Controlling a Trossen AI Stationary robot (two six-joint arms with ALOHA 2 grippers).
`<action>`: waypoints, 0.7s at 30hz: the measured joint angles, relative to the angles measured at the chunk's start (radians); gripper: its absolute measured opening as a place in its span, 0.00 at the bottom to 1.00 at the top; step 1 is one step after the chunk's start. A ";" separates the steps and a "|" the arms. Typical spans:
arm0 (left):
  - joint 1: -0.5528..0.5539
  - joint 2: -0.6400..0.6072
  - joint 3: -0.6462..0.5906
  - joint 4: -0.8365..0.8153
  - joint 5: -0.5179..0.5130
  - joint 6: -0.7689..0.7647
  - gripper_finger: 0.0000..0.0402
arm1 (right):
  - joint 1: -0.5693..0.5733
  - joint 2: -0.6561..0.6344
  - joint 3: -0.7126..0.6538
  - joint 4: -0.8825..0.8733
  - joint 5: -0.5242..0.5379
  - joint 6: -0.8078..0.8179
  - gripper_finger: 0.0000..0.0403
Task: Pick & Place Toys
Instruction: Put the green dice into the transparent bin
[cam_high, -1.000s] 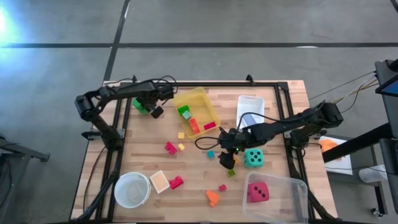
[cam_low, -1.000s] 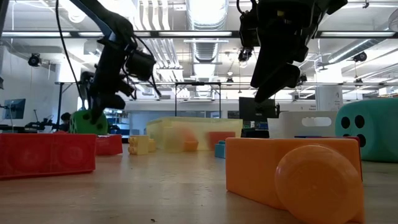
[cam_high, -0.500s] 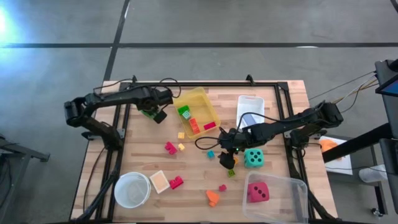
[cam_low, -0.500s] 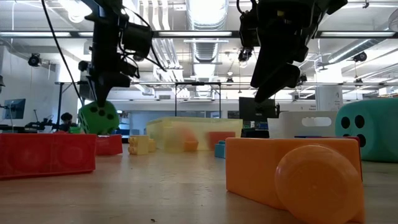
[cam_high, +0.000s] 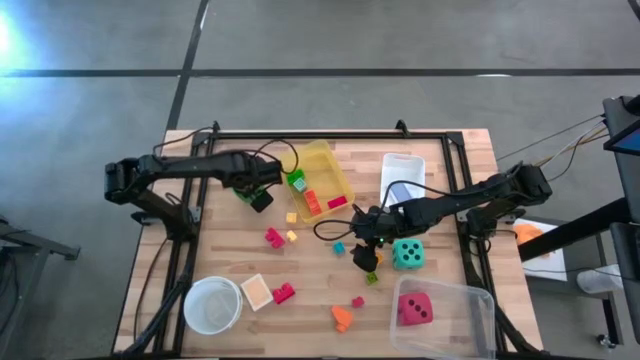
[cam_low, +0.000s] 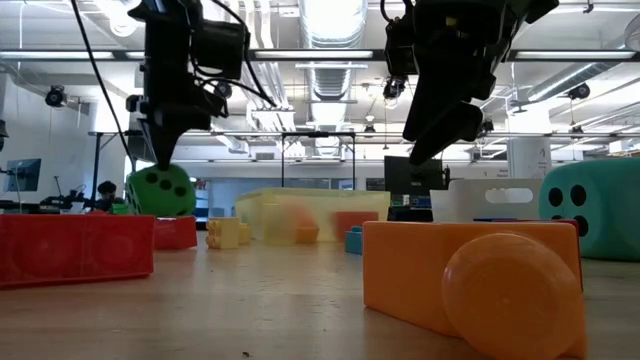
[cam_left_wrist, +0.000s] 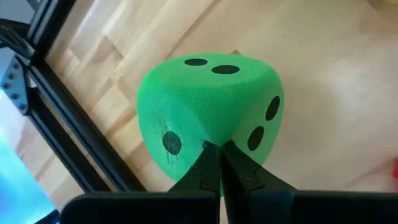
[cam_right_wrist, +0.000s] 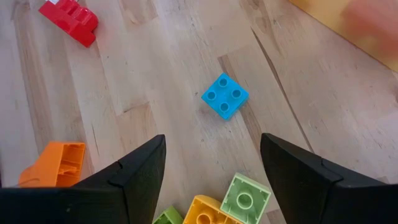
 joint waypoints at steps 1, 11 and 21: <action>-0.009 0.000 0.000 -0.001 0.008 0.000 0.01 | 0.000 0.000 0.000 0.000 0.000 0.000 0.63; -0.148 0.000 0.000 -0.001 0.063 -0.071 0.01 | 0.000 0.000 0.000 0.000 0.000 0.000 0.63; -0.307 0.000 0.018 -0.004 0.062 -0.178 0.00 | 0.000 0.000 0.000 0.000 0.000 0.000 0.63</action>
